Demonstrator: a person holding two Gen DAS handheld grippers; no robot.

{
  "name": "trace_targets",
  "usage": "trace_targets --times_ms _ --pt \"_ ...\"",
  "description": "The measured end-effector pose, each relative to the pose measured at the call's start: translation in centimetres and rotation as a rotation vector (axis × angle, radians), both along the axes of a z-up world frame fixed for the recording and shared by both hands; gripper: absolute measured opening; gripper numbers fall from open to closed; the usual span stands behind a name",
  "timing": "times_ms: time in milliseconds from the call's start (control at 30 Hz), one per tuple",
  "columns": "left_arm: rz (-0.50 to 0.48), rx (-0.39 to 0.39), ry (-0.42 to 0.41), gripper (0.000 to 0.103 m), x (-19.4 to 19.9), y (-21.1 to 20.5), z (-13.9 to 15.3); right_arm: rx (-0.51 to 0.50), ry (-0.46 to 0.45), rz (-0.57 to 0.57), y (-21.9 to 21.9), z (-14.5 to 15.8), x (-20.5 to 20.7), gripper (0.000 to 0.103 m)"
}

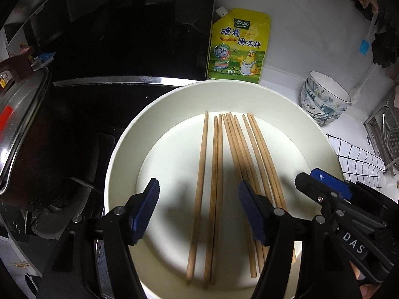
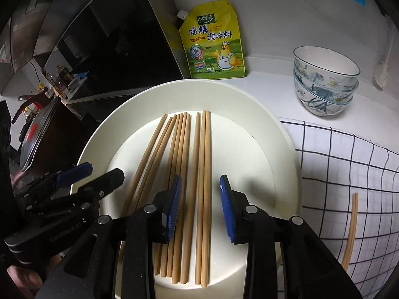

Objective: Organize utensils
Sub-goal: 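Withdraw both grippers from the basin toward the last chopstick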

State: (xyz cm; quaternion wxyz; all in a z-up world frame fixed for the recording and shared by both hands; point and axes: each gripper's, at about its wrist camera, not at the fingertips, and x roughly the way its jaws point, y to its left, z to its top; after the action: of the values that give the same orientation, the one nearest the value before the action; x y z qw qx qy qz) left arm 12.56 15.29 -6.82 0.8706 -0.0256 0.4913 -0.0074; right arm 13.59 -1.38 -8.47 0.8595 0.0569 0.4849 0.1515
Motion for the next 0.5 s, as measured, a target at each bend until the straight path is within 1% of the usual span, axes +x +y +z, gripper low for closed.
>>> trace_targets --times_ms 400,500 --pt "-0.022 0.005 -0.034 0.065 -2.7 -1.0 2.3 -0.016 -0.055 -0.028 -1.6 3.0 -3.5 0.033" --pt "-0.028 0.008 -0.045 0.065 -3.9 -1.7 3.0 -0.013 -0.075 -0.036 -2.5 3.8 -4.7 0.036"
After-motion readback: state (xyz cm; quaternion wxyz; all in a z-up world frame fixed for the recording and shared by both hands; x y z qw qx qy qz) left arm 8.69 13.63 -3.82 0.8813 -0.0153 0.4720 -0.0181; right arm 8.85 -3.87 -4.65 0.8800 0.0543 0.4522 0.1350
